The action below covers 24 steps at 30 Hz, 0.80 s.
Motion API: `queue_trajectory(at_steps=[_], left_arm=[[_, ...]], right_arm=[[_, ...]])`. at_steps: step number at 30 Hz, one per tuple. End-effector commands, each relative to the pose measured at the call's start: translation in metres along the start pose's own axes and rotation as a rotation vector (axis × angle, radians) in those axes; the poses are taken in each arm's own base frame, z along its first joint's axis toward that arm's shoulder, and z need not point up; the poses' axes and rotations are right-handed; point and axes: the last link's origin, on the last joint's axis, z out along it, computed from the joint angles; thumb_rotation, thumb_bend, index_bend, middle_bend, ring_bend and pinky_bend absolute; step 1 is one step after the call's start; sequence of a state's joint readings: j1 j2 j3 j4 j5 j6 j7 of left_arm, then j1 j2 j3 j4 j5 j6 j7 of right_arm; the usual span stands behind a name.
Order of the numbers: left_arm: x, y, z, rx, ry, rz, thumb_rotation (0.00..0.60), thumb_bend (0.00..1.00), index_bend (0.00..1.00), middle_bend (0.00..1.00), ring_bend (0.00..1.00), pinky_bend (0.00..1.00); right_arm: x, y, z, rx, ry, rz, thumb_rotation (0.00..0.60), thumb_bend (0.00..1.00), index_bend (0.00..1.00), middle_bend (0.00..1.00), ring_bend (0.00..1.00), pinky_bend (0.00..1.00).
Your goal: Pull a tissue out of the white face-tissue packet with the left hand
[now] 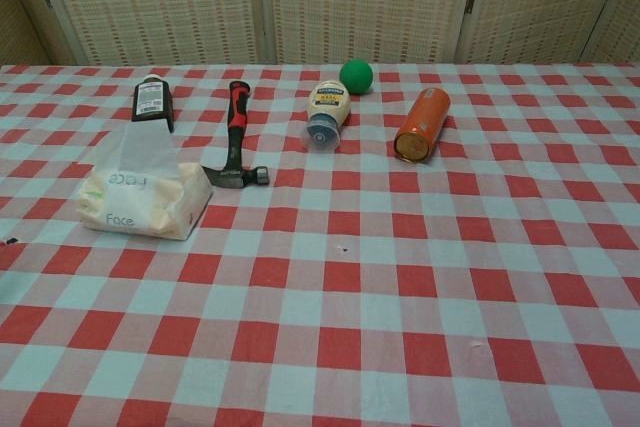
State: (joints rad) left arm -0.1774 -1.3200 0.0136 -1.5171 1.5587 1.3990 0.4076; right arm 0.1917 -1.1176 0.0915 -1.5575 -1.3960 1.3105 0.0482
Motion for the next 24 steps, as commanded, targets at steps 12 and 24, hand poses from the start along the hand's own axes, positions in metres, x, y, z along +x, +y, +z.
queue_trajectory(at_steps=[12,24], left_arm=[[0.004,0.003,0.003,-0.01,0.03,-0.009,0.6,0.4,0.33,0.7,0.87,1.0],[0.012,0.037,0.096,-0.087,0.126,-0.015,0.6,0.43,0.12,0.9,0.96,1.0]], right_arm=[[0.001,-0.001,-0.002,0.011,-0.005,0.003,0.6,0.44,0.62,0.62,0.44,0.69],[-0.003,0.0,-0.002,0.011,-0.063,-0.016,0.6,0.44,0.62,0.62,0.44,0.69]])
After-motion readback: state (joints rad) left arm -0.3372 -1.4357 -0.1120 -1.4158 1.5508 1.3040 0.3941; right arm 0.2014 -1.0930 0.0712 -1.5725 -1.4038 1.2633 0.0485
